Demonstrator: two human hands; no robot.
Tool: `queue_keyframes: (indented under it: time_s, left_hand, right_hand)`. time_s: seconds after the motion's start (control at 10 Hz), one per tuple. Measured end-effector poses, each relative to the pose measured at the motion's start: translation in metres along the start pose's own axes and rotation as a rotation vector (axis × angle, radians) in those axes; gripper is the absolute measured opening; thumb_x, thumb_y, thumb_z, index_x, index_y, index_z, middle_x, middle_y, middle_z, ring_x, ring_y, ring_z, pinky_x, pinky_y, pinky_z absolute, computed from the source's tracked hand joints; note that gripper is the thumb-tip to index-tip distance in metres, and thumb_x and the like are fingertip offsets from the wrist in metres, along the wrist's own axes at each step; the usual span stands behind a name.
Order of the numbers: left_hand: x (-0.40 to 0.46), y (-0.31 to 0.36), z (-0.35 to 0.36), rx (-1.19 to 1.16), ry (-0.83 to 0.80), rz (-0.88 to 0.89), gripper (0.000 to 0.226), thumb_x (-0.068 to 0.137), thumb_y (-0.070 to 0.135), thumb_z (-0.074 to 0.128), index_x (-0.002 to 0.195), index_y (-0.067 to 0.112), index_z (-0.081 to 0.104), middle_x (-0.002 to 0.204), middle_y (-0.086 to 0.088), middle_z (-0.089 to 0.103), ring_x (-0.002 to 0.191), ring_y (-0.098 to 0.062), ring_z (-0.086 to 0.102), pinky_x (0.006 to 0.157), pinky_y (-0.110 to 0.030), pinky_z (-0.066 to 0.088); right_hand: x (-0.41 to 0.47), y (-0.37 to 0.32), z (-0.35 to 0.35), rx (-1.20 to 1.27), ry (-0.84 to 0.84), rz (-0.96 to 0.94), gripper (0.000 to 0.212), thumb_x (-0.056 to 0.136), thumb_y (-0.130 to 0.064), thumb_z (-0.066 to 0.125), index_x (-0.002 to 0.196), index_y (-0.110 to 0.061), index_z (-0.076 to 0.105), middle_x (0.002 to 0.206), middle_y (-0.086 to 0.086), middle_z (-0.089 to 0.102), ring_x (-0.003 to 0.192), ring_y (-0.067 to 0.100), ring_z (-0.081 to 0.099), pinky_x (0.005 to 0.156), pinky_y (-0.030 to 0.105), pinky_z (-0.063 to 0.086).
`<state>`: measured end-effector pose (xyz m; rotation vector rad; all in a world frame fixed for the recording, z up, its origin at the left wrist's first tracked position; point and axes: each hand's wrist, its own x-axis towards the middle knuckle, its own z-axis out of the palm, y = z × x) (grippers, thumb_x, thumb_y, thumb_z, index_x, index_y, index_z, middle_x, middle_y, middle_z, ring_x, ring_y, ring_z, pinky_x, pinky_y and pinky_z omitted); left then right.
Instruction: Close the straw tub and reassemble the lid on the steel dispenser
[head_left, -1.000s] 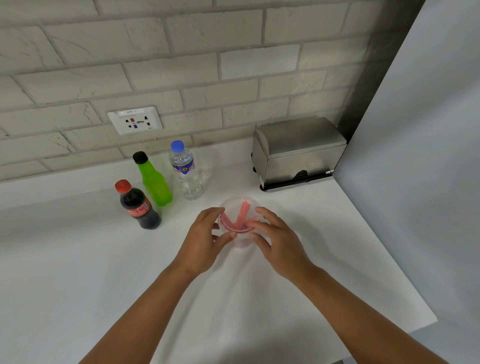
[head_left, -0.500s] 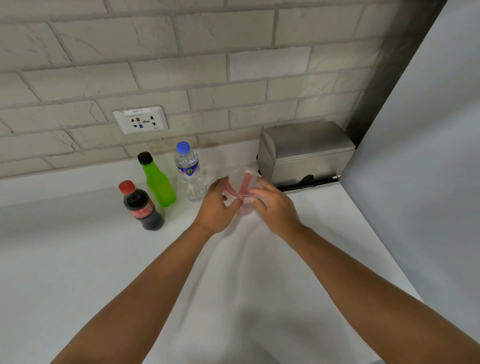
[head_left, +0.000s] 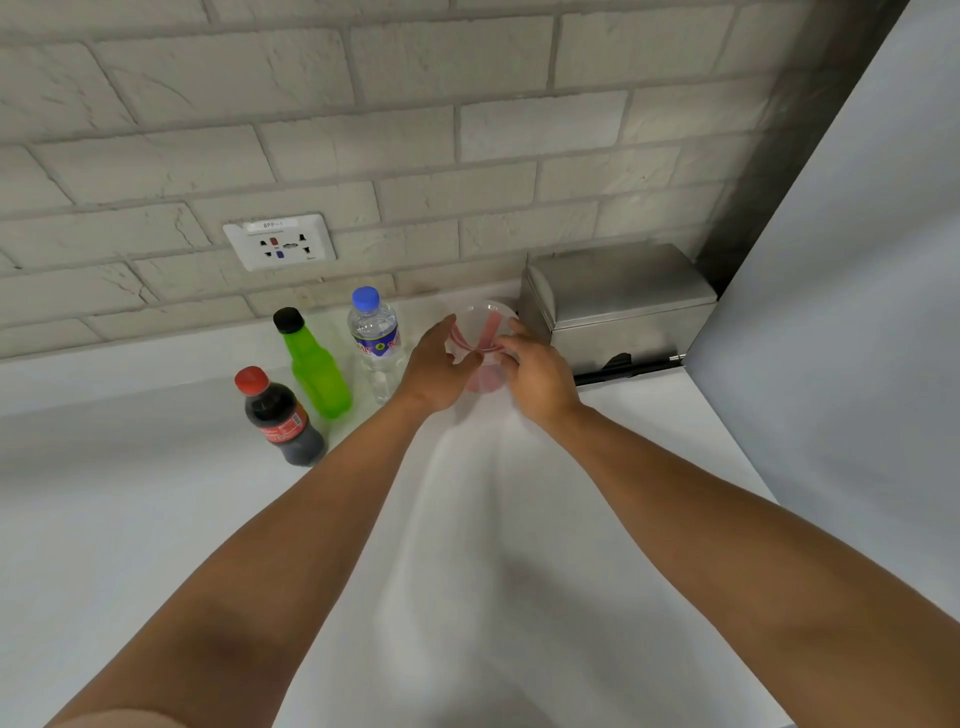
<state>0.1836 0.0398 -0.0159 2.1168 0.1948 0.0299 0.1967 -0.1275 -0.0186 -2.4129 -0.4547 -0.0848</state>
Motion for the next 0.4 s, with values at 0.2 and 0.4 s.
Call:
queue_keyframes:
  time_s: [0.2, 0.4]
  left_hand:
    - [0.009, 0.001, -0.001, 0.015, -0.019, -0.012, 0.076, 0.1, 0.022, 0.069, 0.163, 0.013, 0.03, 0.166, -0.01, 0.037, 0.142, -0.031, 0.051, 0.109, -0.028, 0.042]
    - [0.008, 0.002, -0.002, 0.065, -0.021, 0.007, 0.072, 0.102, 0.025, 0.067, 0.163, 0.012, 0.031, 0.166, -0.011, 0.038, 0.147, -0.031, 0.046, 0.121, -0.044, 0.036]
  right_hand:
    - [0.009, 0.002, 0.003, -0.003, 0.01, 0.004, 0.025, 0.103, -0.019, 0.058, 0.123, -0.016, 0.072, 0.159, 0.004, 0.047, 0.134, 0.029, 0.056, 0.098, 0.031, 0.047]
    - [0.016, 0.008, 0.004, 0.026, 0.016, -0.079, 0.024, 0.101, -0.016, 0.058, 0.121, -0.021, 0.071, 0.154, 0.001, 0.053, 0.125, 0.029, 0.063, 0.087, 0.023, 0.043]
